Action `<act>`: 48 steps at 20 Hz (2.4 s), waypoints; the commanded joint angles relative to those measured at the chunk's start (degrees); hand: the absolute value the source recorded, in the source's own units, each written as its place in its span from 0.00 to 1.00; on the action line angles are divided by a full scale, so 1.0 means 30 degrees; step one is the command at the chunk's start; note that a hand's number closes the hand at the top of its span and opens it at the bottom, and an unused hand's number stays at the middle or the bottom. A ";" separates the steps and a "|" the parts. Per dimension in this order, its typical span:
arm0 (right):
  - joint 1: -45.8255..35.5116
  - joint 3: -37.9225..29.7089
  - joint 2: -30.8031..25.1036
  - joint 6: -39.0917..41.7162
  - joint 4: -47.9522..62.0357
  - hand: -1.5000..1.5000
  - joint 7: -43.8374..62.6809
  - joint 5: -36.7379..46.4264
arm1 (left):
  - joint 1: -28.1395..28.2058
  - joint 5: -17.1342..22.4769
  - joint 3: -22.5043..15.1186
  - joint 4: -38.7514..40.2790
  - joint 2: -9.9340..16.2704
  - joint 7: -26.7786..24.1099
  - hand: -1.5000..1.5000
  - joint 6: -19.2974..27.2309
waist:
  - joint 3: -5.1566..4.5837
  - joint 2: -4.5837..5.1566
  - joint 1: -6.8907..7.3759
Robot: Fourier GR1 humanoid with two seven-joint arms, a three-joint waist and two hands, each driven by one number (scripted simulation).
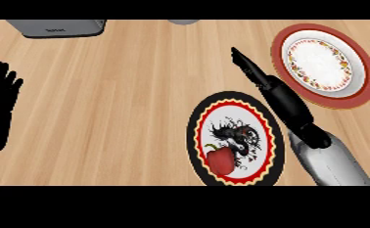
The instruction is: Pick the bell pepper from the plate and place it in the plate
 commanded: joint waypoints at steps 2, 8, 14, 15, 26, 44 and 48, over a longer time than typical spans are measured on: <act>0.0534 -0.2345 -0.0228 0.0512 -0.0241 1.00 -0.0704 -0.1987 | 0.0360 -0.1063 -0.2317 0.1195 -0.1761 0.0175 0.50 -0.0130 | -0.0440 -0.0357 0.0159; 0.0080 -0.5470 -0.2577 -0.3910 0.1249 1.00 0.0461 0.1396 | 0.1379 -0.0105 -0.5136 0.1588 -0.3883 0.1656 0.50 -0.1348 | -0.0510 -0.0270 -0.0702; 0.4956 -0.7523 0.0802 -0.3636 0.0402 0.00 -0.4914 -0.2433 | 0.1262 -0.0446 -0.5692 0.2929 -0.4928 0.0792 0.50 -0.2216 | -0.0432 -0.0425 0.0161; 0.5292 -0.7220 0.1523 -0.3464 0.0627 0.00 -0.5931 -0.2472 | 0.0772 -0.1197 -0.6277 0.2687 -0.5649 0.1341 0.50 -0.1027 | -0.0423 -0.0415 0.0219; 0.6986 -0.4931 -0.5226 0.0806 -0.3612 0.00 -0.0512 0.1752 | 0.0419 -0.1353 -0.5570 0.3017 -0.5954 0.1851 0.50 -0.1675 | -0.0490 -0.0489 0.0186; 0.8334 0.0331 -0.3470 0.0621 -1.0154 0.00 0.9155 0.9076 | 0.1274 -0.3035 -0.5560 0.2805 -0.7224 0.1379 0.50 -0.1778 | -0.0443 -0.0449 0.0429; 0.5938 0.2233 -0.1058 0.1202 -0.8479 0.00 1.1235 1.0050 | 0.0655 -0.2292 -0.4260 0.3654 -0.6369 0.1593 0.50 -0.3412 | -0.0448 -0.0415 0.0565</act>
